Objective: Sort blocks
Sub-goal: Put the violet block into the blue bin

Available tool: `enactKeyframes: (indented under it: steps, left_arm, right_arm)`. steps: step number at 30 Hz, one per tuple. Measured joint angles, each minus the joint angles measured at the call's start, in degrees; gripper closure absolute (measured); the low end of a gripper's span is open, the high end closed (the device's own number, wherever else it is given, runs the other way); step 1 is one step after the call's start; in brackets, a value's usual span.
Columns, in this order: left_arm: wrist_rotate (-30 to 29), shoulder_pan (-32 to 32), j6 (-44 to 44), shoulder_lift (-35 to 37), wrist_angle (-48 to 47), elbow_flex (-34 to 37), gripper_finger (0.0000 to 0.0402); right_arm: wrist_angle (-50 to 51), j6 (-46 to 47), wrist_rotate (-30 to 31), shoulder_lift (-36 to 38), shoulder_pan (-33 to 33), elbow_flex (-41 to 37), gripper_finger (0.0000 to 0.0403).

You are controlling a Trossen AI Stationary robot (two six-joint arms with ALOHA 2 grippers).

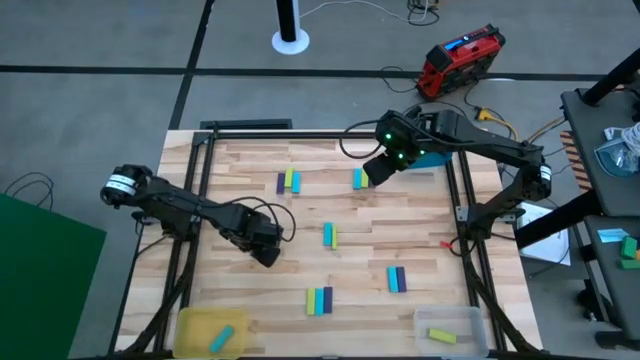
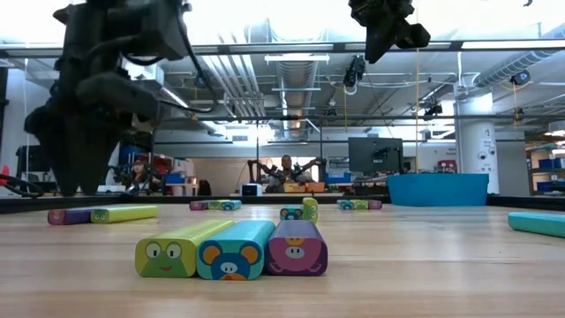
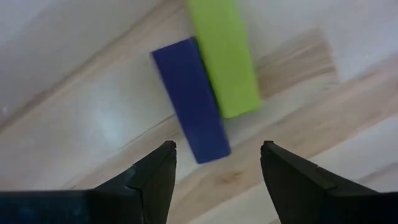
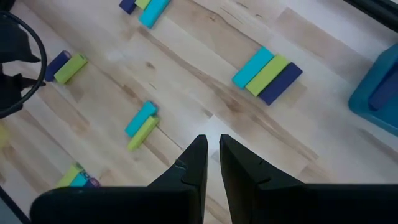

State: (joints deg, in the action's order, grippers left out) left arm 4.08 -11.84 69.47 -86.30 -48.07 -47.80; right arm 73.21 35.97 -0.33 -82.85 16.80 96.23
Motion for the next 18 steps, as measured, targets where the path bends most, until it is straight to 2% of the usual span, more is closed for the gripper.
enactKeyframes:
  steps: [18]
  left_arm:
    - [0.0, 0.0, 2.0, -0.5, 9.1, 6.8, 0.0201]
  right_arm:
    - [-0.2, 0.4, 0.5, 0.0, 0.0, 0.0, 0.0369]
